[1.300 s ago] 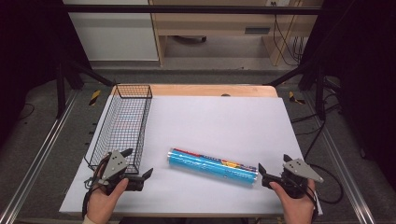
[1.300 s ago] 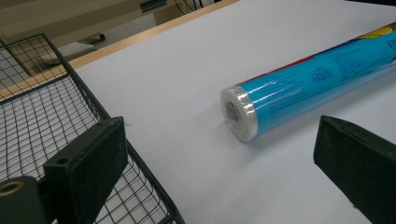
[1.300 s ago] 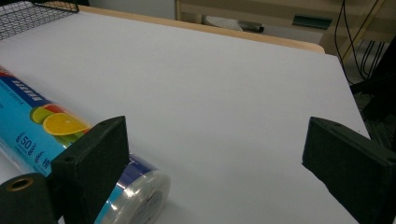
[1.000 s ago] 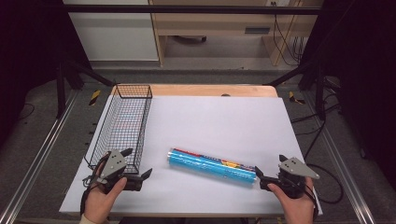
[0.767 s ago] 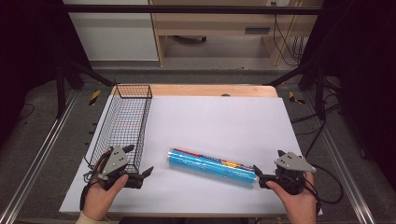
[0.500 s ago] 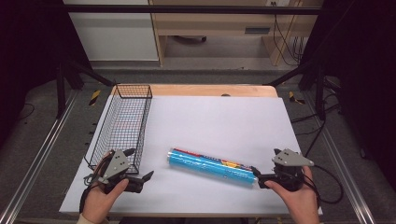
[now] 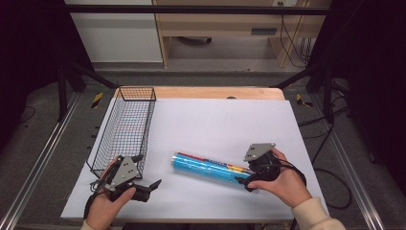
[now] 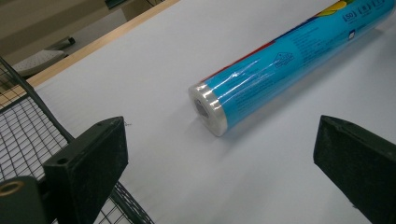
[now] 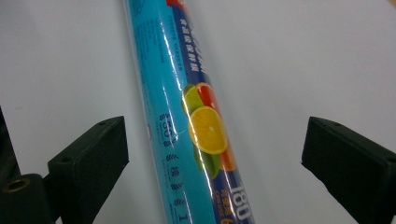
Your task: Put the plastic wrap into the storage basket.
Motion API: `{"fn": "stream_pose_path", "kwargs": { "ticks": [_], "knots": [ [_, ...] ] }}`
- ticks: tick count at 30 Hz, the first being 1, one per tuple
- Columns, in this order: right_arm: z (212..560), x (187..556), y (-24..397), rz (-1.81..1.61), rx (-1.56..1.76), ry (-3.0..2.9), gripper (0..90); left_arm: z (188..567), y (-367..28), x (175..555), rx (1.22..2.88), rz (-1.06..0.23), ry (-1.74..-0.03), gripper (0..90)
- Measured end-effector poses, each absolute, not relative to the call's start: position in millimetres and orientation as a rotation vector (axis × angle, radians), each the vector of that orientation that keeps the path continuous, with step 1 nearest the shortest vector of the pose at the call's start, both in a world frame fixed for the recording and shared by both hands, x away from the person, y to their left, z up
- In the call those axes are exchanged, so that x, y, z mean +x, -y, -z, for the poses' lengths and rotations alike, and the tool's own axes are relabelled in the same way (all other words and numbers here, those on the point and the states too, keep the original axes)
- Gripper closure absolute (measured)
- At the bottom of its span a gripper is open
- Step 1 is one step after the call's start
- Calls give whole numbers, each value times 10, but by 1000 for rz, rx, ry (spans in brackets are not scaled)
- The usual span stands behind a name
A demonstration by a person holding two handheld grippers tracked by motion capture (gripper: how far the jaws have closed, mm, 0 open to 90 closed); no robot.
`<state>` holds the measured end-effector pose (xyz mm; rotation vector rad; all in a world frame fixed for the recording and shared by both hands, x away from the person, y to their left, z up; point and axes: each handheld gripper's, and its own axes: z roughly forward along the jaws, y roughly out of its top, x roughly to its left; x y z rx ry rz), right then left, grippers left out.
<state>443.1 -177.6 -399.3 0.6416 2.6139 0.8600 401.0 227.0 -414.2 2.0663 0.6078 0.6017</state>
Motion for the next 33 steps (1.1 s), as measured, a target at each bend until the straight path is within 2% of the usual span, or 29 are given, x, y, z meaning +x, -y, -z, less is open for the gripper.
{"fn": "stream_pose_path", "kwargs": {
  "ticks": [14, 21, 27, 33],
  "knots": [
    [4392, 4667, 1531, -654, 526, -2845, 150, 4054, -2082, 4093, 2159, -572, -506, 35],
    [4478, 4716, 1524, -609, 529, -2892, 202, 3964, -1963, 4196, 2237, -585, -437, 35],
    [4540, 4743, 1517, -546, 546, -2929, 296, 3923, -1876, 4247, 2275, -587, -402, 35],
    [4529, 4700, 1513, -544, 489, -2900, 314, 3899, -1800, 4289, 2317, -580, -373, 35]
  ]
}}
